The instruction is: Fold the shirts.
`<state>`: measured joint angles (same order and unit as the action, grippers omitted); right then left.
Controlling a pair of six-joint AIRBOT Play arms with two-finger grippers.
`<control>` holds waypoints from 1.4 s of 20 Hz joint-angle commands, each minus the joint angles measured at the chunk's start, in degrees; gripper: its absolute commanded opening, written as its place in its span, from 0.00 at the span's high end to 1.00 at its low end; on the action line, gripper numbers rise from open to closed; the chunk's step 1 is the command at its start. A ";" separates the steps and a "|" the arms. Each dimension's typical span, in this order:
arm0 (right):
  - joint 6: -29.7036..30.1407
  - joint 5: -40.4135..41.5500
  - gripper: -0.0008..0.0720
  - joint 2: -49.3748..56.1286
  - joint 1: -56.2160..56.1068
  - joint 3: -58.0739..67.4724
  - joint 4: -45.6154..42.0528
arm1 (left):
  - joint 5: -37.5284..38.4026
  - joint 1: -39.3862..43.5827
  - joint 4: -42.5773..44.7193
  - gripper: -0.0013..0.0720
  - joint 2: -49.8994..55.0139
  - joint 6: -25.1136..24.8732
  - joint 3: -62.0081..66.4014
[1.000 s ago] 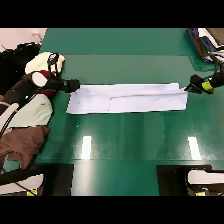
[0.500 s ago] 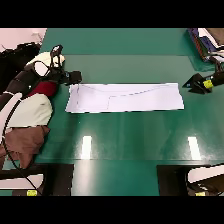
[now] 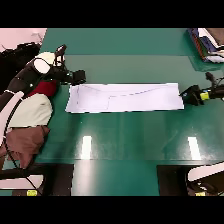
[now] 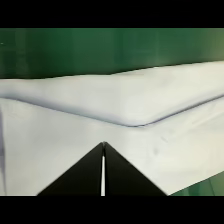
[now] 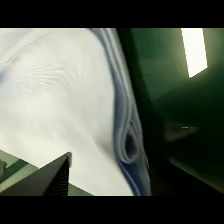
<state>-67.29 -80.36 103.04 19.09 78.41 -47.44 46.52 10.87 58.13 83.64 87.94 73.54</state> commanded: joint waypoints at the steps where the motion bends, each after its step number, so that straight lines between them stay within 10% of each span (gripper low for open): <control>1: 1.38 1.44 0.40 3.30 -3.50 1.51 2.84 | -3.82 4.55 -1.09 0.95 0.74 -0.96 0.13; 5: 1.42 1.42 0.95 2.01 -7.06 6.40 2.82 | -5.88 10.43 -2.10 0.95 5.53 -0.96 1.88; 16: -0.44 -0.61 0.97 -12.41 -19.78 21.22 14.60 | -2.01 22.01 -3.37 0.95 28.72 -0.55 24.63; 28: -1.11 4.92 0.97 -12.35 -35.71 28.50 14.51 | 4.76 16.02 0.04 0.95 26.47 0.13 27.50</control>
<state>-68.40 -77.30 90.72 -13.56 106.37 -32.97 47.68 30.17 56.01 112.22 88.07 99.66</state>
